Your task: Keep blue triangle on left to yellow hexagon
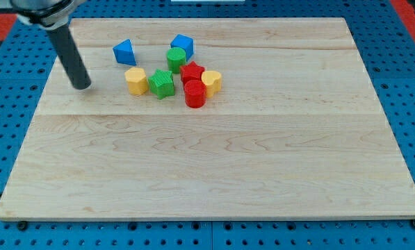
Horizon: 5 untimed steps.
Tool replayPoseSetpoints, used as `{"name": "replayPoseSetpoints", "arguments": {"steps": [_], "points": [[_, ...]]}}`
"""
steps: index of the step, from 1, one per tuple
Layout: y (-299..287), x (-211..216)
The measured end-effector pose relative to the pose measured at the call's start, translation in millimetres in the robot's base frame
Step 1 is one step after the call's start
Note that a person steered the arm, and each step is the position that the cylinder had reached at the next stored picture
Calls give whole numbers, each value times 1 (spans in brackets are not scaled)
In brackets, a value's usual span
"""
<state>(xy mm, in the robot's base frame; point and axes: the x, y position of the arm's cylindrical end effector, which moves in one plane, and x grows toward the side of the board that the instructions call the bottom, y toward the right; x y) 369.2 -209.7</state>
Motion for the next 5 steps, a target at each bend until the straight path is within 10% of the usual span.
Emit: {"name": "replayPoseSetpoints", "arguments": {"steps": [2,5], "points": [[109,1],[1,-51]]}}
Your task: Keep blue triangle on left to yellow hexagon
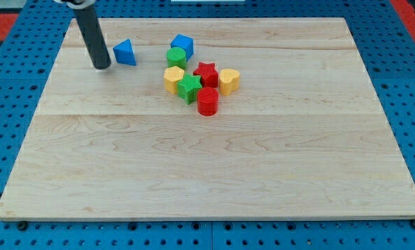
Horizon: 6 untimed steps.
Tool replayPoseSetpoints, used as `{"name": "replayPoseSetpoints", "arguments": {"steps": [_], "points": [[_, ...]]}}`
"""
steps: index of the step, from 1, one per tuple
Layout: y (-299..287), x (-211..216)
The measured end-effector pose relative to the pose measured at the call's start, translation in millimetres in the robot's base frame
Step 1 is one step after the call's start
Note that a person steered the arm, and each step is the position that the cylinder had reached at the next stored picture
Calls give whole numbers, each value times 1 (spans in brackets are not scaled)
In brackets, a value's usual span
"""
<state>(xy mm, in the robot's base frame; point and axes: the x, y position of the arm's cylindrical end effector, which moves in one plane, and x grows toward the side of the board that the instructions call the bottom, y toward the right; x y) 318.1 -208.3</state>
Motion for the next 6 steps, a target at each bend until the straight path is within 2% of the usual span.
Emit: {"name": "replayPoseSetpoints", "arguments": {"steps": [1,2,4,5,6], "points": [[18,-37],[49,-37],[83,3],[107,2],[85,-34]]}}
